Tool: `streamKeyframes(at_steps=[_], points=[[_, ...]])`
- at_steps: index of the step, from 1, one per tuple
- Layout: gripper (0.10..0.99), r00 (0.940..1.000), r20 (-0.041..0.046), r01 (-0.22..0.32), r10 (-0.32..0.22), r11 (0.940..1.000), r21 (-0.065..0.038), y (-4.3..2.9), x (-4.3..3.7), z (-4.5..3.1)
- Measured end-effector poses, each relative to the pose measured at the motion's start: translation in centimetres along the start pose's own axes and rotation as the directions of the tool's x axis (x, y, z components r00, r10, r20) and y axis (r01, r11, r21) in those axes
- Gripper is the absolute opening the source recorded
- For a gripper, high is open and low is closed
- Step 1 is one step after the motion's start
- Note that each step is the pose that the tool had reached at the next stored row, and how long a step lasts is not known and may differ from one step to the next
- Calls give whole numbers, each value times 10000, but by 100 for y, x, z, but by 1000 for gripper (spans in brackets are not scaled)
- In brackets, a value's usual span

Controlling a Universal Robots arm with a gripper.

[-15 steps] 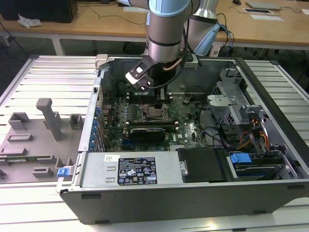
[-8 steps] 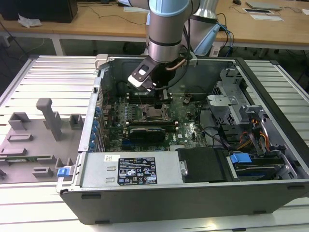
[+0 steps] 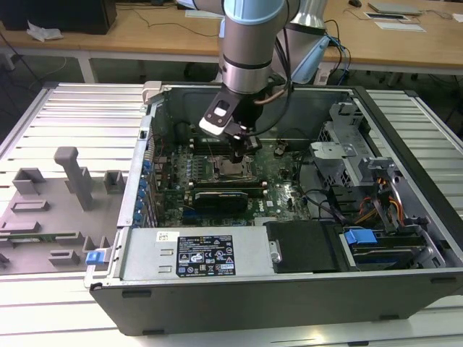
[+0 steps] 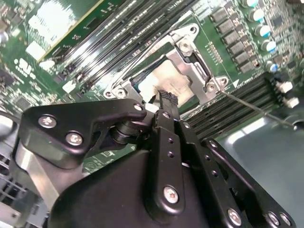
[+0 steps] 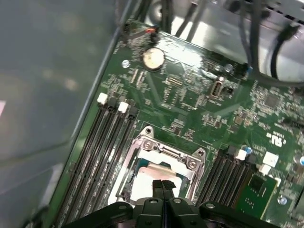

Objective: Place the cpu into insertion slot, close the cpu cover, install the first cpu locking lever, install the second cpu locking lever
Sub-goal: 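Close the cpu cover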

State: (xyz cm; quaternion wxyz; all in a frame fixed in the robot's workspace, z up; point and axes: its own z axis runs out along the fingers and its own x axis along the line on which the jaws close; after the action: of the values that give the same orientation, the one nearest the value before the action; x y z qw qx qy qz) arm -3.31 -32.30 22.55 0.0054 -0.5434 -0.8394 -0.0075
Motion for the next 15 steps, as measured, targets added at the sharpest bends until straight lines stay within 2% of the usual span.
streamKeyframes(at_steps=[5, 6, 8, 10, 11, 13, 14, 15], points=[[106, 9955, 5, 946, -946, 9955, 22, 0, 0, 0], [106, 9897, 8, 1433, -1433, 9897, 33, 0, 0, 0], [106, 9827, 9, 1852, -1852, 9827, 43, 0, 0, 1], [106, 9686, 11, 2485, -2485, 9686, 60, 0, 0, 0], [106, 9575, 10, 2884, -2884, 9575, 69, 0, 0, 1], [106, 9242, 8, 3818, -3818, 9242, 92, 0, 0, 0], [106, 9124, 6, 4093, -4093, 9124, 99, 0, 0, 0], [106, 9044, 5, 4266, -4266, 9044, 103, 0, 0, 0]])
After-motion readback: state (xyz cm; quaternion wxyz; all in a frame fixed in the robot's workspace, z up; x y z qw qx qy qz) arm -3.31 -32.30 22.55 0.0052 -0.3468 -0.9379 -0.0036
